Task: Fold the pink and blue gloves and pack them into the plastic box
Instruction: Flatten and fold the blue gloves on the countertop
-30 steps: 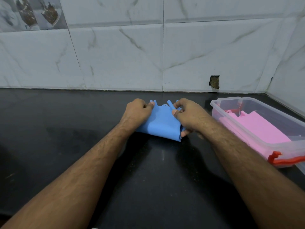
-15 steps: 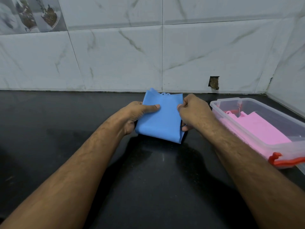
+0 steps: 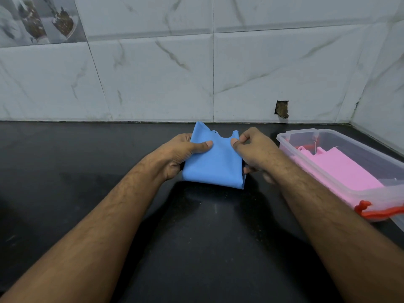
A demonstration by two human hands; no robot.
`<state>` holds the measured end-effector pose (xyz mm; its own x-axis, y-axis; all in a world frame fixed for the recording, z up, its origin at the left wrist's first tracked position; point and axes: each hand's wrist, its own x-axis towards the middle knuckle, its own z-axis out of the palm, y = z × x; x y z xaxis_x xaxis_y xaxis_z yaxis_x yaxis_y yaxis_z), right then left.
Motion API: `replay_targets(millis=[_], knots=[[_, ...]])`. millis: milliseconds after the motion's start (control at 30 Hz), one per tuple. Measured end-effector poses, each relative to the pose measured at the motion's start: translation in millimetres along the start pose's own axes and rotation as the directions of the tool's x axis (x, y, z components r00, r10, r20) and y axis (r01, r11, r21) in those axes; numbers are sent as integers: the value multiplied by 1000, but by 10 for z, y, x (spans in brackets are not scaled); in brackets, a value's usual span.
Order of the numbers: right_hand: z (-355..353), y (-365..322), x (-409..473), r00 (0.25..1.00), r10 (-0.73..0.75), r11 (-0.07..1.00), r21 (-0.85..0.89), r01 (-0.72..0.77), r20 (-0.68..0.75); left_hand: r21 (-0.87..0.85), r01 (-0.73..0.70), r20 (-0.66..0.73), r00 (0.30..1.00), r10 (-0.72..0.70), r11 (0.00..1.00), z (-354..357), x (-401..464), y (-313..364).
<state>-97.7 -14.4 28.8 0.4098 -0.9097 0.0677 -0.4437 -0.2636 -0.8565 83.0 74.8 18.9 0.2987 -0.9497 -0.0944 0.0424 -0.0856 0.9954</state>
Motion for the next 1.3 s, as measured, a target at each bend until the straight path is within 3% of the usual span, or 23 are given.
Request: replay_targets(millis=[300,467,533,667,800,900,1067,1300], knots=[[-32,-56,-22,999,6,964,265,4,-36,5,74,-4,997,-74,997,17,-21,23],[-49,-57,-10,1000,-13,948,317,20,-23,147,44,-38,999,-39,988,22,2,-18],[-44,-46,-2,995,-67,972,220,83,-76,200,29,-46,999,-20,979,38,7,-39],[-68,-62,-26,950,-252,957,-195,216,-184,286,47,-98,995,-20,957,34,16,-44],[-123,-94,-52,932,-304,910,-350,222,-199,449,53,-237,969,62,892,22,-10,-14],[-138,-106,-74,939,-294,908,-359,216,-177,568,49,-296,943,149,822,37,-27,2],[-121,-124,-121,952,-265,909,-368,194,-154,799,98,-296,923,246,593,89,-70,52],[-140,-174,-155,967,-201,899,-421,118,-157,849,168,-325,914,244,500,108,-126,87]])
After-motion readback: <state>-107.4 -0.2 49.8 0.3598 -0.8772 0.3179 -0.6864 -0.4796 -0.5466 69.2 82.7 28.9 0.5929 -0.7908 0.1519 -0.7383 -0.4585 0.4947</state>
